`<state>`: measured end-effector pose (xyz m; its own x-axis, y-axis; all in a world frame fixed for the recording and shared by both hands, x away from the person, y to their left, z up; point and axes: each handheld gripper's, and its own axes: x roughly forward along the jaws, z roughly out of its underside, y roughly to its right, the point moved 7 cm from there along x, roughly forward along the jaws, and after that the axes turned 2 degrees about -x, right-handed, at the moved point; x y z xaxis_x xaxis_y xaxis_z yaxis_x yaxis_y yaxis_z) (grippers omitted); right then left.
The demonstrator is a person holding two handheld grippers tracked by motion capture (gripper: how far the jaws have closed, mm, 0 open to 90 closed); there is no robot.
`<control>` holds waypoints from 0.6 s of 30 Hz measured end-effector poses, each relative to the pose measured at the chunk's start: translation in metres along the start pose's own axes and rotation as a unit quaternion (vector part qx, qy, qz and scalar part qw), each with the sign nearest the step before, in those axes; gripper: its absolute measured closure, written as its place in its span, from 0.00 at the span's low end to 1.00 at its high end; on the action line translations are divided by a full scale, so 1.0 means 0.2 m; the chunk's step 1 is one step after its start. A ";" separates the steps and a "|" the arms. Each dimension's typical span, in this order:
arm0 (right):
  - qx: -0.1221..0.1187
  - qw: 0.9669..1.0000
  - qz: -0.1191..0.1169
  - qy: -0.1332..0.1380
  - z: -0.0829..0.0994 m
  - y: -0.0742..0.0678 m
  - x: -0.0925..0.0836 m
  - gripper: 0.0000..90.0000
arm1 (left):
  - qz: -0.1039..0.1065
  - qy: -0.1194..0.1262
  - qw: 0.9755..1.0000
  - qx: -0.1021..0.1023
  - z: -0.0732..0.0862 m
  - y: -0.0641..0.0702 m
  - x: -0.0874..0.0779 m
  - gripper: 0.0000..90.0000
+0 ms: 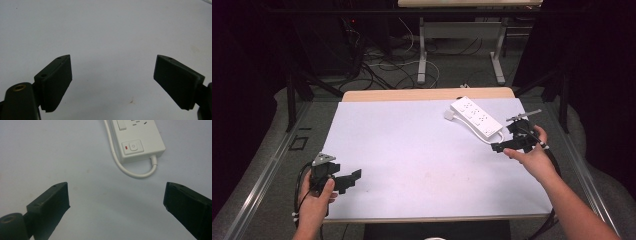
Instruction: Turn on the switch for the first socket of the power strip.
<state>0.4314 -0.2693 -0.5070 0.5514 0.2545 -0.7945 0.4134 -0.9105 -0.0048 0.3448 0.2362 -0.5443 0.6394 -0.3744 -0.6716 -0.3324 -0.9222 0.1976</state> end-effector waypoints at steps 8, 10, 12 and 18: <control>0.010 1.000 -0.005 -0.014 -0.06 0.01 0.04 0.07 | 0.001 -0.001 1.000 0.001 0.00 0.00 0.00 0.17; 0.009 1.000 -0.005 -0.018 -0.09 0.02 0.05 0.09 | 0.001 0.000 1.000 0.000 0.00 0.00 0.00 0.17; 0.009 1.000 -0.004 -0.021 -0.11 0.02 0.06 0.09 | 0.001 0.001 1.000 -0.001 0.00 0.00 0.00 0.17; 0.004 1.000 -0.001 -0.026 -0.15 0.02 0.06 0.11 | 0.001 0.002 1.000 -0.001 0.00 0.00 0.00 0.17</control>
<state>0.4624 -0.2598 -0.4982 0.5119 0.2396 -0.8250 0.4092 -0.9124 -0.0111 0.3452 0.2369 -0.5441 0.6416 -0.3763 -0.6684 -0.3324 -0.9217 0.1998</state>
